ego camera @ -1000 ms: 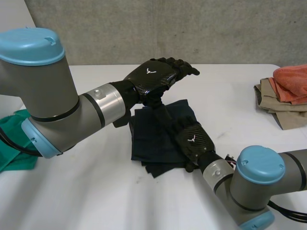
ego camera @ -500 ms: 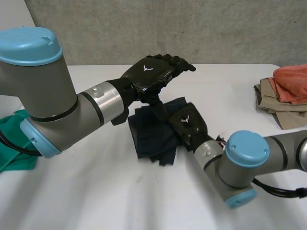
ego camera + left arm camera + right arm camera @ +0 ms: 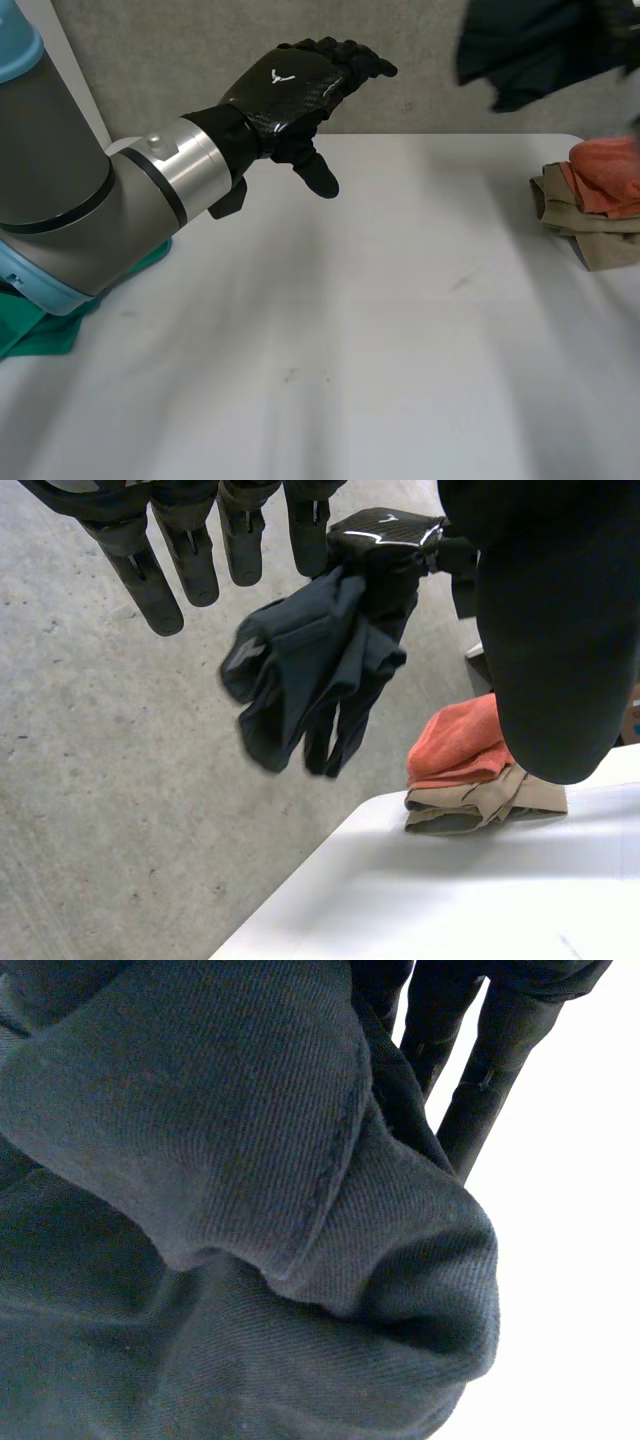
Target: Fold the laundry.
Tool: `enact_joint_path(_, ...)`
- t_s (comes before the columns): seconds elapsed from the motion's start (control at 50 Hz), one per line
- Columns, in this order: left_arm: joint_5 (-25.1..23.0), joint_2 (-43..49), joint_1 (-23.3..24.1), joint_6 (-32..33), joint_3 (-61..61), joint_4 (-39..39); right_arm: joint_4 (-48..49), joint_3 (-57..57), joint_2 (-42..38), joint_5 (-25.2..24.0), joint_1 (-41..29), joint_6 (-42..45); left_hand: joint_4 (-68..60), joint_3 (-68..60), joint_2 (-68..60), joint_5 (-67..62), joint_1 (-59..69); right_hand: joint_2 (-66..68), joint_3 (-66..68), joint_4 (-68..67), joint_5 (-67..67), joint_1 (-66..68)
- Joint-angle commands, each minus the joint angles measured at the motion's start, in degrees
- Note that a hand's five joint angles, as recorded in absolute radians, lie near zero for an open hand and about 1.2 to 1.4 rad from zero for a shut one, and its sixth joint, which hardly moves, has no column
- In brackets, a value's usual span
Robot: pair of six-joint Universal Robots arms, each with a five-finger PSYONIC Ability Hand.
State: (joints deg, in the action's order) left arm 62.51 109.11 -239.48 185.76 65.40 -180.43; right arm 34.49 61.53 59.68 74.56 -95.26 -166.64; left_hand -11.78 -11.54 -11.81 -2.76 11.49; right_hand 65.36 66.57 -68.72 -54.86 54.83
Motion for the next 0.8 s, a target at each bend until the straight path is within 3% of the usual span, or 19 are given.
enact_joint_path(0.02,-0.1,0.2,1.0,0.0,0.8,0.0,1.2,-4.5,-6.4,-11.8,15.8,-11.6,-2.3,-2.5,-2.3,-1.3,2.6,14.6,13.4,-11.3,-15.1,25.2)
enact_joint_path(0.2,-0.3,1.5,2.8,0.4,1.9,-0.1,11.2,-7.7,-22.9,-21.7,27.6,-14.6,-2.0,-2.2,-1.9,-1.0,2.3,14.6,13.4,-11.3,-15.1,25.2)
enact_joint_path(0.36,-0.3,1.6,3.8,0.3,1.9,-0.1,16.5,-5.1,-30.1,-32.2,30.5,-14.9,-2.0,-2.2,-1.9,-1.0,2.3,14.6,13.4,-11.3,-15.1,25.2)
enact_joint_path(0.42,-0.2,1.6,3.9,0.3,1.9,-0.1,17.2,-3.9,-29.8,-33.5,30.7,-14.9,-2.0,-2.2,-1.9,-1.0,2.3,14.6,13.4,-11.3,-15.1,25.2)
enact_joint_path(0.54,-0.1,1.5,4.2,0.3,2.0,-0.1,17.5,-2.6,-27.6,-31.2,30.8,-14.9,-2.1,-2.4,-2.1,-1.2,2.4,14.6,13.4,-11.3,-15.1,25.2)
enact_joint_path(0.58,-0.1,1.5,4.5,0.4,2.0,-0.1,17.0,-1.9,-26.6,-30.3,30.8,-14.9,-2.1,-2.4,-2.1,-1.2,2.4,-9.4,-10.6,12.8,8.9,1.1)
enact_joint_path(0.6,-0.1,1.5,4.6,0.4,2.0,-0.1,16.1,-0.9,-25.1,-29.2,30.9,-15.0,-2.1,-2.4,-2.1,-1.2,2.4,-33.2,-34.4,36.5,32.7,-22.6)
enact_joint_path(0.66,-0.1,1.3,4.8,0.4,2.0,-0.1,11.4,1.0,-21.2,-27.3,30.9,-14.9,-2.1,-2.4,-2.1,-1.2,2.4,-55.4,-56.6,58.7,54.9,-44.8)
enact_joint_path(0.8,-0.1,0.8,5.2,0.2,2.0,-0.1,-1.2,4.5,-13.6,-24.8,32.8,-12.3,-2.1,-2.4,-2.1,-1.2,2.4,-55.4,-56.6,58.7,54.9,-44.8)
